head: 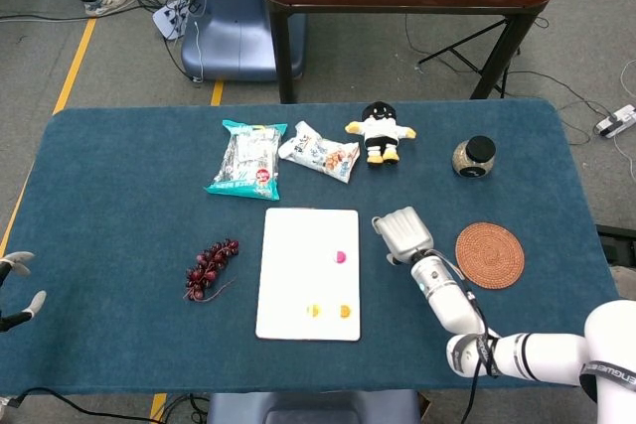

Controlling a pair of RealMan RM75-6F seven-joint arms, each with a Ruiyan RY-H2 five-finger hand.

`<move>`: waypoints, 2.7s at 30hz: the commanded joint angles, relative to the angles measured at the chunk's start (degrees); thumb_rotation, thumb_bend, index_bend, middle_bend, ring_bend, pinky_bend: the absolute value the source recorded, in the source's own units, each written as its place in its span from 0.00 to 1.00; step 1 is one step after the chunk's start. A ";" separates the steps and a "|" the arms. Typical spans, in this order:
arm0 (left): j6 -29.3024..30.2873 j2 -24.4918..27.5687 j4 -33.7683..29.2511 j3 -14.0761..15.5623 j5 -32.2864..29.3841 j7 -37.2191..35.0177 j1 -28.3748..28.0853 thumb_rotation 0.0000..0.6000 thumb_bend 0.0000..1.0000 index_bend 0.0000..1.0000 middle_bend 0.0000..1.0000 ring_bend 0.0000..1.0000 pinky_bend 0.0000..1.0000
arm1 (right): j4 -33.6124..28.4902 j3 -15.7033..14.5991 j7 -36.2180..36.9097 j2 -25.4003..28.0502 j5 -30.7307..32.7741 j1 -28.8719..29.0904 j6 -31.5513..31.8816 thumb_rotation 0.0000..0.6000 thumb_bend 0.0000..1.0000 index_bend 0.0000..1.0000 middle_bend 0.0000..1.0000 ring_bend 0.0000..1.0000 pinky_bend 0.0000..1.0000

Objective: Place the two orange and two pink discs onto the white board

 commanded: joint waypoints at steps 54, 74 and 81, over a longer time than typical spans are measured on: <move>-0.20 0.10 -0.42 0.15 0.21 -0.13 -0.15 1.00 0.27 0.38 0.45 0.29 0.47 | 9.60 -1.03 4.35 -3.38 -1.57 -3.98 -7.08 1.00 0.19 0.46 1.00 1.00 1.00; -0.24 0.09 -0.41 0.16 0.18 -0.22 -0.18 1.00 0.27 0.38 0.45 0.29 0.47 | 8.77 -0.63 3.92 -3.13 -1.24 -3.75 -7.27 1.00 0.24 0.54 1.00 1.00 1.00; -0.31 0.09 -0.42 0.13 0.06 -0.23 -0.19 1.00 0.27 0.38 0.45 0.29 0.47 | 3.73 0.90 3.29 -1.29 -2.87 -2.78 -5.44 1.00 0.25 0.54 1.00 1.00 1.00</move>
